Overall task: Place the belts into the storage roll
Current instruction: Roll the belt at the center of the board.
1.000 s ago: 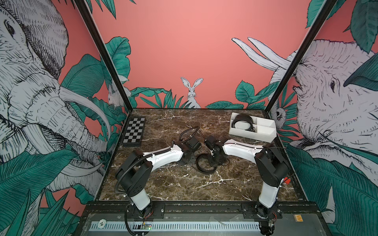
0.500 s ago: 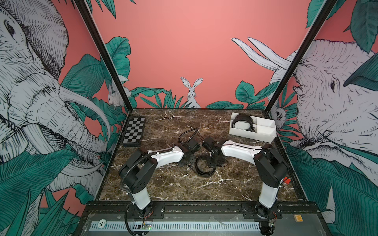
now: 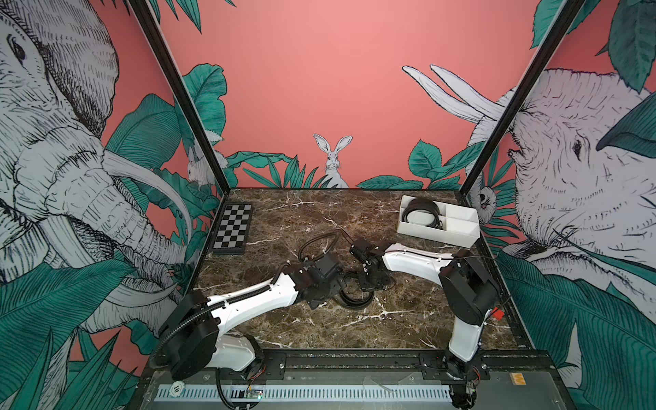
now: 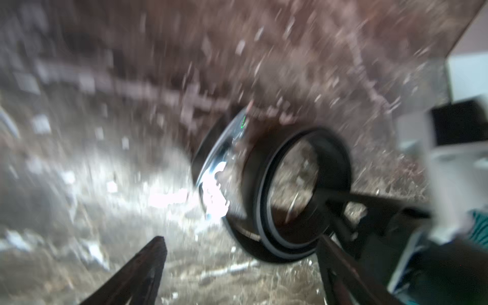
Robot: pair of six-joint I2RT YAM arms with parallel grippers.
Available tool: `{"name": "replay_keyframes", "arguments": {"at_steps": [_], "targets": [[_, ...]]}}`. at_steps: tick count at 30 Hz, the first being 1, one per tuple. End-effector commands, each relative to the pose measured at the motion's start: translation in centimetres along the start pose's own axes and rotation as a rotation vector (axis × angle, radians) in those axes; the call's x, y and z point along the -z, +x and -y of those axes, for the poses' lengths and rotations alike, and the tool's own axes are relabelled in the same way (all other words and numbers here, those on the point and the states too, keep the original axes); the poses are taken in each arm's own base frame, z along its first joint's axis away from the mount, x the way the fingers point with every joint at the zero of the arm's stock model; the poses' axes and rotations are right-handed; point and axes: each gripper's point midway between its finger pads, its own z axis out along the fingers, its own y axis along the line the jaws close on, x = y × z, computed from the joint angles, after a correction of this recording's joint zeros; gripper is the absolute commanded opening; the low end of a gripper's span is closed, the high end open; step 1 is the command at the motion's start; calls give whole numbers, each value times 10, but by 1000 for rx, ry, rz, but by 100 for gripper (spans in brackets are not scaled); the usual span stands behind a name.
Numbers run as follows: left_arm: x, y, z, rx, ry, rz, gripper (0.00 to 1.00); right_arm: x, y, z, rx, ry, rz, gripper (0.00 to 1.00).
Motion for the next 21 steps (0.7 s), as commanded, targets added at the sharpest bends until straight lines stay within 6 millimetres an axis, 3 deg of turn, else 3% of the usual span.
{"name": "replay_keyframes", "arguments": {"at_steps": [1,5,13,17,21], "targets": [[-12,24,13,200,55,-80,92,-18,27,-4,9,10,-119,0],[-20,28,30,194,57,-84,94,-18,27,-4,7,7,-114,0],[-49,31,38,235,52,-86,91,-19,30,-3,12,8,-120,0],[-62,31,35,231,13,-80,84,-20,31,-3,10,5,-120,0],[-74,30,19,228,-45,-83,68,-19,32,-3,7,-5,-116,0]]}}
